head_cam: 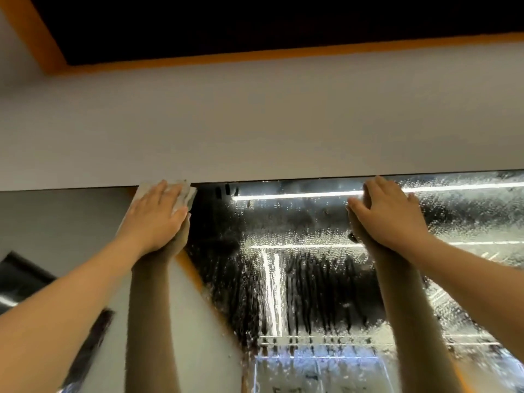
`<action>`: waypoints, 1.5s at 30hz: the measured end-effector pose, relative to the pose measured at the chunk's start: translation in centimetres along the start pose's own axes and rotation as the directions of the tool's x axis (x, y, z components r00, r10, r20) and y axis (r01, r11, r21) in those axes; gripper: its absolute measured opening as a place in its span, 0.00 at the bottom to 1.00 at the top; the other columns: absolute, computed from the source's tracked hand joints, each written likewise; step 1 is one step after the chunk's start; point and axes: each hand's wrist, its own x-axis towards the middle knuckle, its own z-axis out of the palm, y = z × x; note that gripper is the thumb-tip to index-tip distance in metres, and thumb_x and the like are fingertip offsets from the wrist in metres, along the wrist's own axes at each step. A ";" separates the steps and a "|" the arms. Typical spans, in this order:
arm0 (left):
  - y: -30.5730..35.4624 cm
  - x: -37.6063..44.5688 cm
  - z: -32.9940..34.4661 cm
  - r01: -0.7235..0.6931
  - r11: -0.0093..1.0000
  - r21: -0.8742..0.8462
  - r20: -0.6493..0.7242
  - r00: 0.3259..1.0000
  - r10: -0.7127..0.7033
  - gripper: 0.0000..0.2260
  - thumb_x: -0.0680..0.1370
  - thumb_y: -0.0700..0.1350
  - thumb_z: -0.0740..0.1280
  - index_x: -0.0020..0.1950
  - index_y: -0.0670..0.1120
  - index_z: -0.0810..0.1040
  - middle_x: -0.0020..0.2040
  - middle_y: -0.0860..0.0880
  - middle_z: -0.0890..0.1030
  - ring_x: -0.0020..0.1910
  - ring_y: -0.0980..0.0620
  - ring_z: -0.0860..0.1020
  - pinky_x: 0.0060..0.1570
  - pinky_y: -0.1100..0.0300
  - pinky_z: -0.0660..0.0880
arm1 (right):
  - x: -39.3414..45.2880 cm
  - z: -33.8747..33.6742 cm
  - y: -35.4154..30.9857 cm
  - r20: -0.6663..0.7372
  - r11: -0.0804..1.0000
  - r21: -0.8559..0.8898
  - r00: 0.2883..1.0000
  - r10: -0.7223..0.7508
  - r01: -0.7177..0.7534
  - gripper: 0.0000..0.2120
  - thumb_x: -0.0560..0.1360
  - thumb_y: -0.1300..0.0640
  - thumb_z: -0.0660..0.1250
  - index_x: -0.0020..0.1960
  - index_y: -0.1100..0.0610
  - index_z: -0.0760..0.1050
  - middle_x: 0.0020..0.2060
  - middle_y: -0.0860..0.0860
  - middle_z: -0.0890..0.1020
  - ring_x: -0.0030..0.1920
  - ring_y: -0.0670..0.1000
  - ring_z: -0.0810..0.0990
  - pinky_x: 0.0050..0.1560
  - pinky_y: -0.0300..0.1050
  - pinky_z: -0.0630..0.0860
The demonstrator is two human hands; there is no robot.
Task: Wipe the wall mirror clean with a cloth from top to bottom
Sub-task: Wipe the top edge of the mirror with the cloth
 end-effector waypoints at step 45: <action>18.3 -0.5 2.6 -0.041 0.999 0.016 0.081 0.996 0.040 0.27 0.84 0.54 0.43 0.80 0.44 0.41 0.80 0.44 0.40 0.78 0.45 0.39 0.74 0.48 0.39 | -0.1 0.3 0.2 0.016 1.000 -0.022 1.000 0.003 -0.003 0.30 0.82 0.41 0.50 0.78 0.56 0.55 0.79 0.52 0.53 0.78 0.53 0.50 0.75 0.57 0.48</action>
